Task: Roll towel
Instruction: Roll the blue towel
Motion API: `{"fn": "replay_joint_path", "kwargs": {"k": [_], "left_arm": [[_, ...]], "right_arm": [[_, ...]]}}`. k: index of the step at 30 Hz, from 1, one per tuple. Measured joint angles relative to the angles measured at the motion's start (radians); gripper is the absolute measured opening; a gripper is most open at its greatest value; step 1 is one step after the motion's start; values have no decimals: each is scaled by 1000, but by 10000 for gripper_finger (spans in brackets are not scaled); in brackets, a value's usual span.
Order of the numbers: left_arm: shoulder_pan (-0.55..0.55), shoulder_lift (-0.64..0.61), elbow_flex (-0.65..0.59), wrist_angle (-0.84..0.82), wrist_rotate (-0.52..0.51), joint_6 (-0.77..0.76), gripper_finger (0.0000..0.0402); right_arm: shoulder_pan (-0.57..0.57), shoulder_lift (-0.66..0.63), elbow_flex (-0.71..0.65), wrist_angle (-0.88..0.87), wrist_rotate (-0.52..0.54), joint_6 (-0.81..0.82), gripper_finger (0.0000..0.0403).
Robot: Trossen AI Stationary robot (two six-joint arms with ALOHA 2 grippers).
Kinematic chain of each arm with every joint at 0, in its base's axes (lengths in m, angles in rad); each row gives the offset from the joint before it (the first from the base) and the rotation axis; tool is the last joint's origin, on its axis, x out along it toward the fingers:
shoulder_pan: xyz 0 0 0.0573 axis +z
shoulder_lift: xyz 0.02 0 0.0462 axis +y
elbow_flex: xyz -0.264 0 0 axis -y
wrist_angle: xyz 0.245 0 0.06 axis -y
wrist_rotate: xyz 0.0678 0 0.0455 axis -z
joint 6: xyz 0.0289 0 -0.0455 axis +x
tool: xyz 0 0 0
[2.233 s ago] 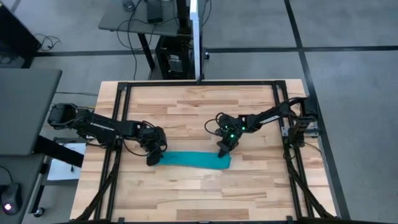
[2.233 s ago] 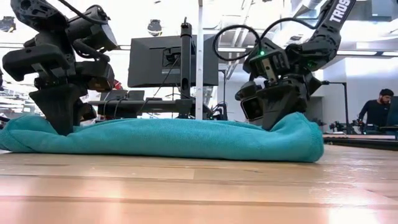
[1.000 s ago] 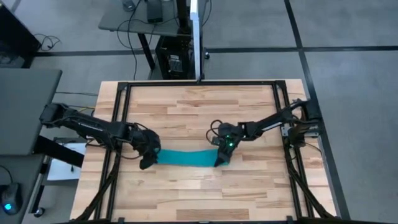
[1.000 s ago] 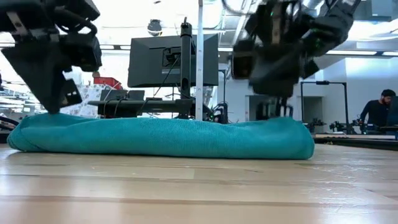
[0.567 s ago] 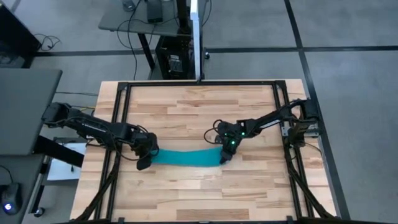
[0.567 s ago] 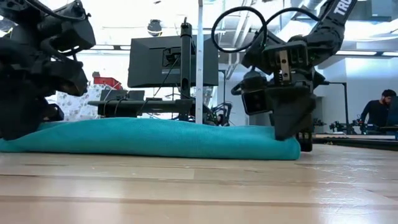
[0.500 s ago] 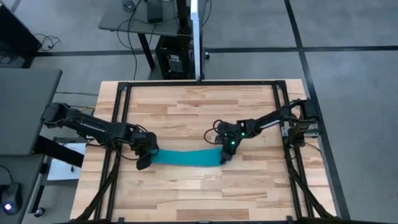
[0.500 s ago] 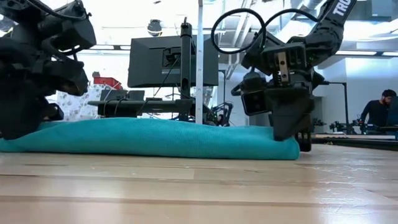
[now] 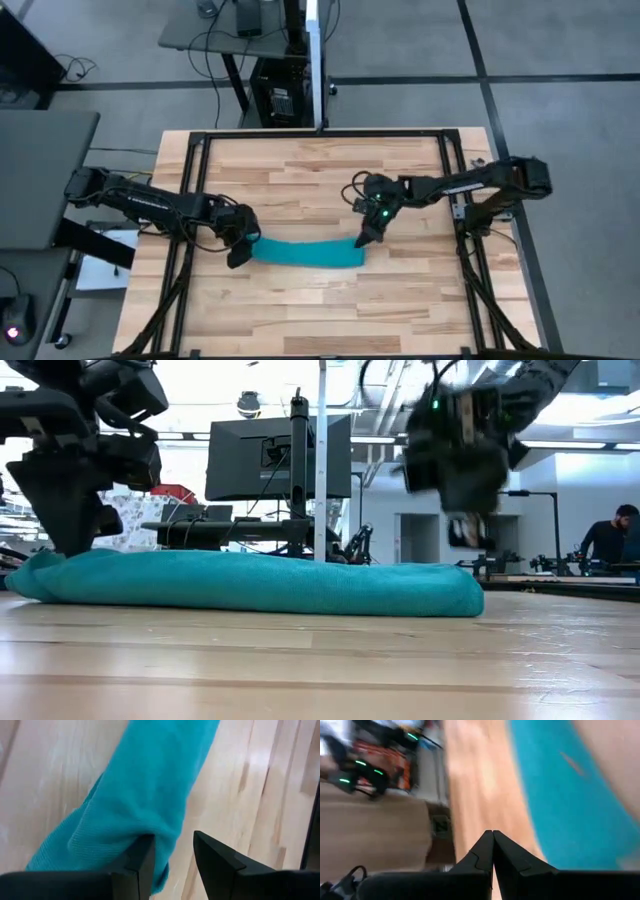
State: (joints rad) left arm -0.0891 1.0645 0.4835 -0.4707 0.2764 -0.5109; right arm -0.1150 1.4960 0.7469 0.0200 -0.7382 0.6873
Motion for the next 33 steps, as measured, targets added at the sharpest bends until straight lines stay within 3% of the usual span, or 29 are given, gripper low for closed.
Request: {"fn": "replay_joint_path", "kwargs": {"k": [4,9,15,22,33], "left_arm": [[2,2,1,109,0,-10,118],[2,2,2,154,1,-13,118],[1,2,2,28,2,-12,118],[1,2,2,-100,-3,35,118],[1,-13,109,-83,-30,68,118]], "right_arm": [[67,68,2,263,108,75,0],[112,248,25,366,117,120,0],[113,357,33,331,92,110,0],[129,331,36,99,43,29,0],[84,265,76,90,63,12,0]]}}
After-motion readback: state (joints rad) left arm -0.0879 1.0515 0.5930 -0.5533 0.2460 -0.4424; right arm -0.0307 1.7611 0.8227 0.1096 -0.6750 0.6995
